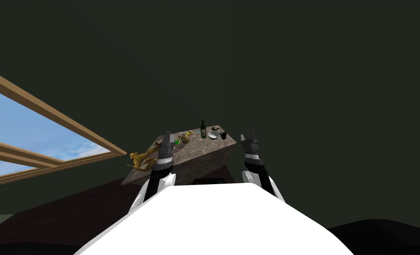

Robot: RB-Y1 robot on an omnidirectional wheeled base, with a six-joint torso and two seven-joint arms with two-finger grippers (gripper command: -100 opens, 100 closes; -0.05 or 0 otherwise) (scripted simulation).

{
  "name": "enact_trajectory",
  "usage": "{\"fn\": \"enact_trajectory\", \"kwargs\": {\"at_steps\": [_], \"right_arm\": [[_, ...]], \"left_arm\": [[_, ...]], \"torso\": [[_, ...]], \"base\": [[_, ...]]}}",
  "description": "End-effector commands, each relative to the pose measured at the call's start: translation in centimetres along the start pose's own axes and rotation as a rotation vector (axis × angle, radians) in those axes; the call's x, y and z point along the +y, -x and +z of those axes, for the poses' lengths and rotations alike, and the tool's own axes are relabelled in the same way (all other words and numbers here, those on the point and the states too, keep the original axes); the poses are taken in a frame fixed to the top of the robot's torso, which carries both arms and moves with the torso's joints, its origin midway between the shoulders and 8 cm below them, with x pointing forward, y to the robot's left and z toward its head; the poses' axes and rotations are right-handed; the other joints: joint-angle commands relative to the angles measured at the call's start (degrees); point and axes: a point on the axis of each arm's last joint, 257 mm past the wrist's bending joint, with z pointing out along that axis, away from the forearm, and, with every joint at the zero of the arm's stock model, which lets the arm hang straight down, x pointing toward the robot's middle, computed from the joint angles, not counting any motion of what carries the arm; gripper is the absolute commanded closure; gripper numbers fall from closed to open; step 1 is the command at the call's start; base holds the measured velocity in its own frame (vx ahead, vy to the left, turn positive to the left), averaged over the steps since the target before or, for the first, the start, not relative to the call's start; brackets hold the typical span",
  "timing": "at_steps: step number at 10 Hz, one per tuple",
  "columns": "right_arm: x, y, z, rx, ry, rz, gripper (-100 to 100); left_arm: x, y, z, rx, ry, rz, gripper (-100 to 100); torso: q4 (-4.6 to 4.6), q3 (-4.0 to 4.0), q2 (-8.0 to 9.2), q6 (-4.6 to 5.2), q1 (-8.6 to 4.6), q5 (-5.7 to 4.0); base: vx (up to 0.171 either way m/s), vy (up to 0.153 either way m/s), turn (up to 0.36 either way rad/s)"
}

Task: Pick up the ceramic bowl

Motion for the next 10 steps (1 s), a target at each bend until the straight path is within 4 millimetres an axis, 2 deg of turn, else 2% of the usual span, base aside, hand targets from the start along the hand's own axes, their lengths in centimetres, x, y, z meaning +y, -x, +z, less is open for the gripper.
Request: {"fn": "enact_trajectory", "kwargs": {"at_steps": [1,5,6,8,9,10], "right_arm": [[-0.9,-0.6,-0.4,0.043,-0.02,-0.023,-100],[-4.3,-2.0,-2.4,0.161,-0.095,-0.091,-100],[-4.3,-2.0,-2.4,0.171,-0.096,-0.097,-100],[-6.8,-2.5,-4.2,0.241,-0.154,-0.141,-100],[-6.8,-2.6,-4.3,0.256,-0.155,-0.149,-100],[-8.2,-2.7,-5.4,0.293,-0.188,-0.173,-100]], "left_arm": [[0.0,0.0,0.0,0.0,0.0,0.0,0],[0.0,0.0,0.0,0.0,0.0,0.0,0],[0.0,0.0,0.0,0.0,0.0,0.0,0],[0.0,0.0,0.0,0.0,0.0,0.0,0],[0.0,0.0,0.0,0.0,0.0,0.0,0],[0.0,0.0,0.0,0.0,0.0,0.0,0]], "torso": [[0.0,0.0,0.0,0.0,0.0,0.0],[0.16,0.42,0.74,-0.01,-0.03,-0.01],[0.17,0.45,0.77,-0.01,-0.02,0.0],[0.1,0.26,0.45,-0.01,0.0,0.0],[0.12,0.32,0.56,-0.01,0.03,0.01],[0.12,0.28,0.46,0.01,0.0,0.0]], "base": [[-0.081,-0.024,0.073],[-0.179,-0.01,0.11],[-0.119,0.008,0.038],[-0.124,0.017,0.156],[-0.112,0.016,0.051],[-0.106,0.009,0.125]]}}
